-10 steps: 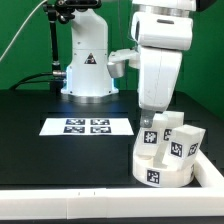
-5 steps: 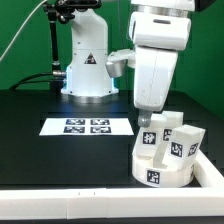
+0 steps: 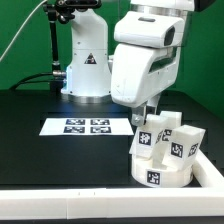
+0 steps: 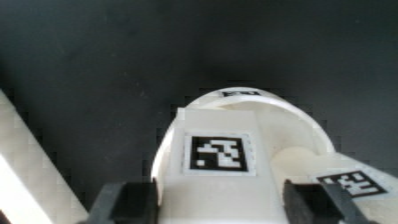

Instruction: Assemble stool

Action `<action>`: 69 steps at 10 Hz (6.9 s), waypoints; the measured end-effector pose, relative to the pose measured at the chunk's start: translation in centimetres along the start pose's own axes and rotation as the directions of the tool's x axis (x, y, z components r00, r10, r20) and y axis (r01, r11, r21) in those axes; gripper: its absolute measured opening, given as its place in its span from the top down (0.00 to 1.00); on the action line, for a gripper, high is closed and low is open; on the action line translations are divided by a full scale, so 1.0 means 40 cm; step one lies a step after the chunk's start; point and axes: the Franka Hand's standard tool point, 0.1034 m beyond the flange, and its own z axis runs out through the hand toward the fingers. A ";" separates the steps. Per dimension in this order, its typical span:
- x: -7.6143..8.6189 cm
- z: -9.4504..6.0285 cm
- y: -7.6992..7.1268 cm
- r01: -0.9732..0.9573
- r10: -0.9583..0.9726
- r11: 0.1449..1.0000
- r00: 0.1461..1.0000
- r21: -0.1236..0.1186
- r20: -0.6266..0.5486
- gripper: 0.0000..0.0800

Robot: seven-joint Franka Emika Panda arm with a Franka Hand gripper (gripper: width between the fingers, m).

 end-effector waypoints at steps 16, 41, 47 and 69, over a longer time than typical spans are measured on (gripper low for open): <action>0.020 0.002 -0.022 -0.991 0.992 0.123 0.123 0.043 0.000 0.58; 0.052 -0.034 -0.036 -0.969 0.984 -0.177 -0.171 0.172 0.048 0.19; 0.054 -0.037 -0.024 -0.917 0.929 0.370 0.365 0.147 -0.056 0.19; -0.016 0.023 0.008 0.342 -0.343 0.938 0.939 -0.060 -0.021 0.19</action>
Offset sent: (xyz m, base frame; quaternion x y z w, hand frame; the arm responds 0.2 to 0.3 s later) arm -0.0054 -0.0006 -0.0003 -0.0035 0.0033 0.2636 0.9646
